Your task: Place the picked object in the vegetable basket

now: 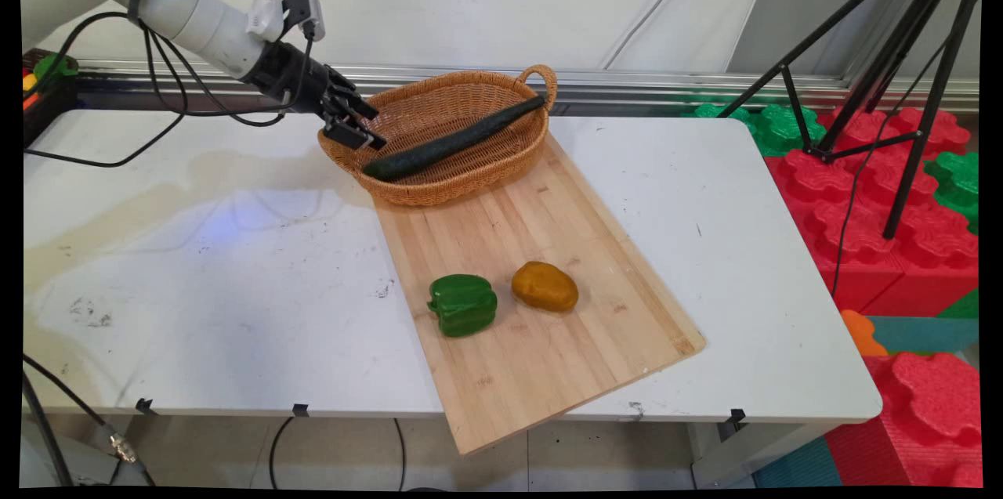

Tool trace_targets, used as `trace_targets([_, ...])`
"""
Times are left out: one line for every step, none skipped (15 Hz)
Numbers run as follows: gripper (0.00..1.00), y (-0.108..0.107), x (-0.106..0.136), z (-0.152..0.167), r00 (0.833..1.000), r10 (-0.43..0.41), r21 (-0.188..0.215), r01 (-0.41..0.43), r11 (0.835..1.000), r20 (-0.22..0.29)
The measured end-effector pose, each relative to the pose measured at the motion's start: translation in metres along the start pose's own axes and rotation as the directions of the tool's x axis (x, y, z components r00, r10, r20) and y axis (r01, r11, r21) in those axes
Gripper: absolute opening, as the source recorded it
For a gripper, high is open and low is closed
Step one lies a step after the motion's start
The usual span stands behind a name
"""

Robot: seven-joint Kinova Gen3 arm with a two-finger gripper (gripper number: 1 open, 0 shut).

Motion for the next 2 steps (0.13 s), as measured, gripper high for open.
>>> trace_targets([1.00, -0.0013, -0.0006, 0.0012, 1.000, -0.004, -0.002, 0.004, 1.000, 0.001])
trace_targets([1.00, -0.0024, -0.0011, 0.0020, 1.000, -0.009, -0.006, 0.009, 1.000, 0.002])
